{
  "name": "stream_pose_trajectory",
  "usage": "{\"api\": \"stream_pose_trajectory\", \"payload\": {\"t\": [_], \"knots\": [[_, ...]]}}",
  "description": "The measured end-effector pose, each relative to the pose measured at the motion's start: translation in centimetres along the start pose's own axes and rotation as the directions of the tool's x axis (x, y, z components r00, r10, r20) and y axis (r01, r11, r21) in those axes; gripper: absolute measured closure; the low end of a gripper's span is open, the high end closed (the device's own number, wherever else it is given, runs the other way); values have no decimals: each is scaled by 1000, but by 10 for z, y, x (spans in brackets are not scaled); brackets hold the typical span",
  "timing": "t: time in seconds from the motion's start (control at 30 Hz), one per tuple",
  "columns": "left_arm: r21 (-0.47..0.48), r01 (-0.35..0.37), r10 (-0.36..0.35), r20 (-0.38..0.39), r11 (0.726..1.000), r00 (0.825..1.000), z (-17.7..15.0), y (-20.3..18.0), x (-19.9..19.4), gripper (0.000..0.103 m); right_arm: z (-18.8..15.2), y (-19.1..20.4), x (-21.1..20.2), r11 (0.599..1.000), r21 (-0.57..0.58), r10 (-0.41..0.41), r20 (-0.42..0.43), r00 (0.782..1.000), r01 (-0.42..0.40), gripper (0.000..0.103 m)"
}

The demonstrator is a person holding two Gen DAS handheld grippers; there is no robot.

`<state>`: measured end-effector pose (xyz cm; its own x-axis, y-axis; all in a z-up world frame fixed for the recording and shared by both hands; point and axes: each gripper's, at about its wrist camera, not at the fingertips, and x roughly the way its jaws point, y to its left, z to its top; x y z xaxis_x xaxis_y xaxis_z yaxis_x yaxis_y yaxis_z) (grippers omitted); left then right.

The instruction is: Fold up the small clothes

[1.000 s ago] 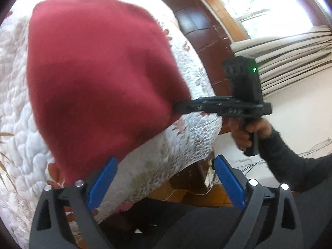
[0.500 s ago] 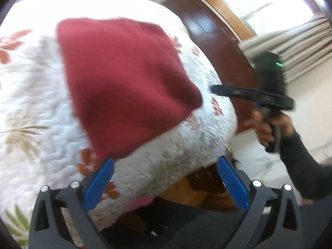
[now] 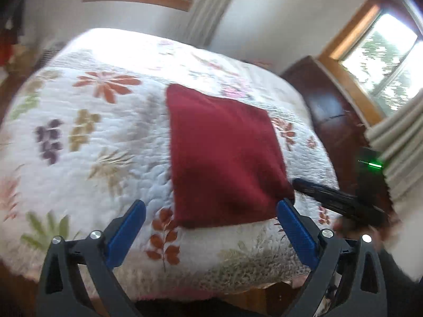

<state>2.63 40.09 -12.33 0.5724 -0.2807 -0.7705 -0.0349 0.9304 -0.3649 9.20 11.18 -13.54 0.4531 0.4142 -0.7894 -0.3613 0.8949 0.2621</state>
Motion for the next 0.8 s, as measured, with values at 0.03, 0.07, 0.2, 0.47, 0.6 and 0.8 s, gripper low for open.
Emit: {"api": "stream_pose_trajectory", "payload": {"t": [0.03, 0.07, 0.2, 0.47, 0.6, 0.8], "knots": [[4, -32, 32, 15, 999, 999, 1, -8, -13, 4, 1, 9, -19, 999, -20, -50, 33, 998, 51, 5], [4, -79, 78, 35, 997, 996, 1, -17, -25, 4, 1, 19, -42, 993, -36, -110, 68, 992, 113, 3], [14, -254, 253, 19, 967, 967, -8, -55, -66, 4, -5, 41, -114, 988, -1, -150, 135, 979, 152, 3], [-4, -212, 212, 5, 977, 977, -20, -91, -118, 4, -11, 69, -142, 957, -6, -289, 68, 955, 290, 3], [53, -202, 200, 43, 978, 979, -18, -100, -137, 4, -11, 78, -160, 947, 29, -322, 93, 942, 321, 3], [132, -174, 168, 56, 976, 984, -18, -102, -144, 4, -13, 95, -167, 932, 32, -363, 100, 926, 362, 3]]}}
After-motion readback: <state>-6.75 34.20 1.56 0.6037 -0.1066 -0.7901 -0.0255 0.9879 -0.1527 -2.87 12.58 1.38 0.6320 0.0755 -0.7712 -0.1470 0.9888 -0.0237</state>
